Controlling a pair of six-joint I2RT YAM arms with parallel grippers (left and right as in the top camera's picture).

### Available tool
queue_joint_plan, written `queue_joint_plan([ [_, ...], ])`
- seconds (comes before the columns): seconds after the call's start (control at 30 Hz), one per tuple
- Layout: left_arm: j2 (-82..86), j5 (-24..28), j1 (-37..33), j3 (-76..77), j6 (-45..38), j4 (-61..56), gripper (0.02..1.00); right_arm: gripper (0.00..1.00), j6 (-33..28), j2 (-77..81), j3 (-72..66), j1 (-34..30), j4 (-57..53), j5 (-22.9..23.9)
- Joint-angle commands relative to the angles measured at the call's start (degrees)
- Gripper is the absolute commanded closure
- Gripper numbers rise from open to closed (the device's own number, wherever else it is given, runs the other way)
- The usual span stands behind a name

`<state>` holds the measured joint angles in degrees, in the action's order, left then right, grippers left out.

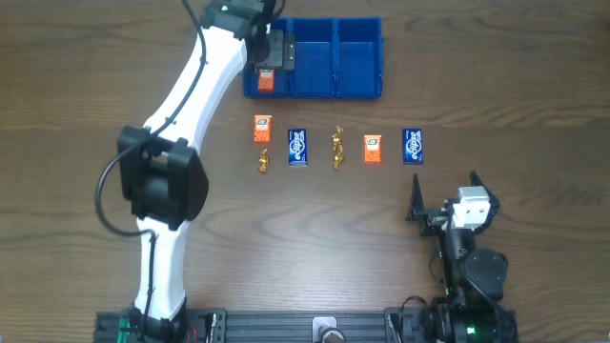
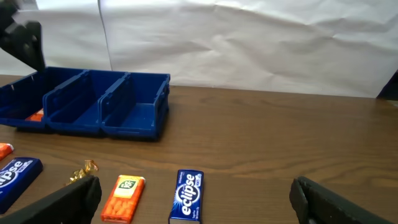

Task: Sort Candies Into Trays

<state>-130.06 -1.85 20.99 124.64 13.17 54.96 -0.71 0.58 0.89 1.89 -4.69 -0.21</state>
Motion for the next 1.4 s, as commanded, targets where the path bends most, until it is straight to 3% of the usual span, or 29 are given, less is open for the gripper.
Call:
queue_joint_plan([
  [0.03,14.6,-4.9,5.4,-4.2,3.8,4.2,0.018,0.003,-0.9,-0.4,-0.4,-0.4,0.0,0.2],
  [0.13,19.1,-7.3,7.6,-12.2,5.4,2.8,0.034,0.003,-0.9,-0.4,-0.4,-0.4,0.0,0.2],
  [0.63,21.7,-3.4,7.0,-41.8,9.8,-12.3,0.053,0.005,-0.9,-0.4,-0.4,-0.4,0.0,0.2],
  [1.4,13.6,-2.1,4.1,-46.5,7.4,-23.8,0.064,0.003,-0.9,-0.4,-0.4,-0.4,0.0,0.2],
])
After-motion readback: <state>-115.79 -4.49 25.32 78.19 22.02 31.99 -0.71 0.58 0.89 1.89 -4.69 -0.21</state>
